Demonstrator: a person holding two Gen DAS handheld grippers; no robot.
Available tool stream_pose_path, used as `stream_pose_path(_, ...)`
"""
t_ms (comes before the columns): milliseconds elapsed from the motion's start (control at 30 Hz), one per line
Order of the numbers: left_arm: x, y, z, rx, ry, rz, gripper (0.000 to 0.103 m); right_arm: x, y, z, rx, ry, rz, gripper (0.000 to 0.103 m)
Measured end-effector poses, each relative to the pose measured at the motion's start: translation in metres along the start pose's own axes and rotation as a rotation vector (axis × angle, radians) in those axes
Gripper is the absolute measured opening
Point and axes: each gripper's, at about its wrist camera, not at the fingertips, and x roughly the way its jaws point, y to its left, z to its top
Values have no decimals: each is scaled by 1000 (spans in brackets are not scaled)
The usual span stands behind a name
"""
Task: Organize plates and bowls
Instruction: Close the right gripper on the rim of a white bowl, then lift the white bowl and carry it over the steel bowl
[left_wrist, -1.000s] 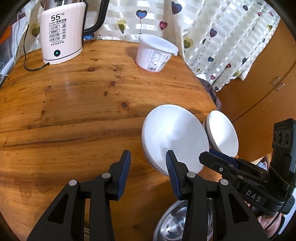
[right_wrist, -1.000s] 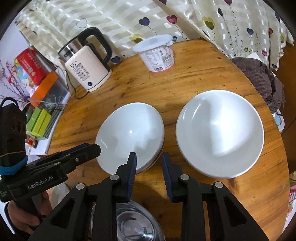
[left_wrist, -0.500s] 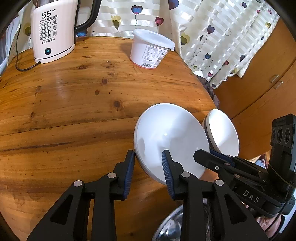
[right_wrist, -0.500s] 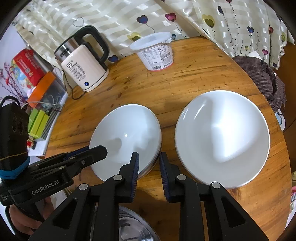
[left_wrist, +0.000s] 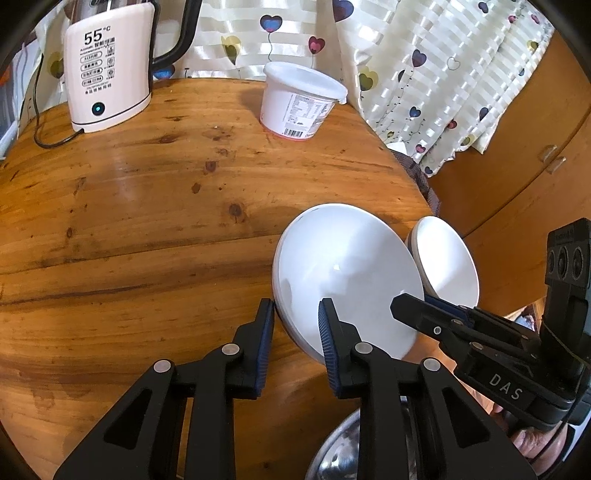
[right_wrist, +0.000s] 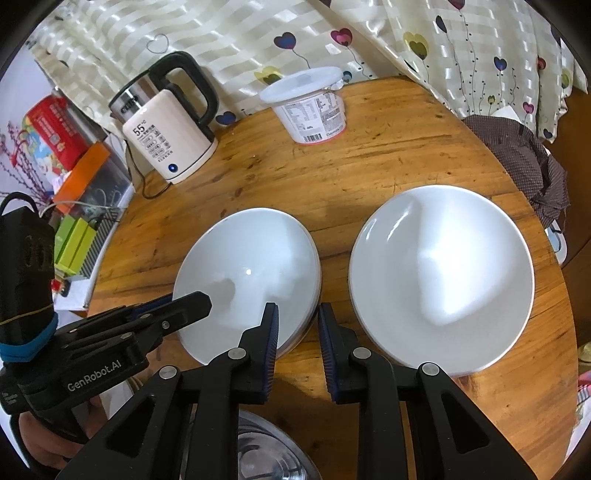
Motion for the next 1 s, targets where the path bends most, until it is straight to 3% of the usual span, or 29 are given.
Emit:
stream_pose_path(467, -34, -11, -10, 14, -42, 5, 26, -34, 17, -8, -31, -49, 11, 21)
stream_pose_path(1000, -71, -26, -43, 37, -67, 5, 26, -78, 32, -41, -49, -84, 19, 21)
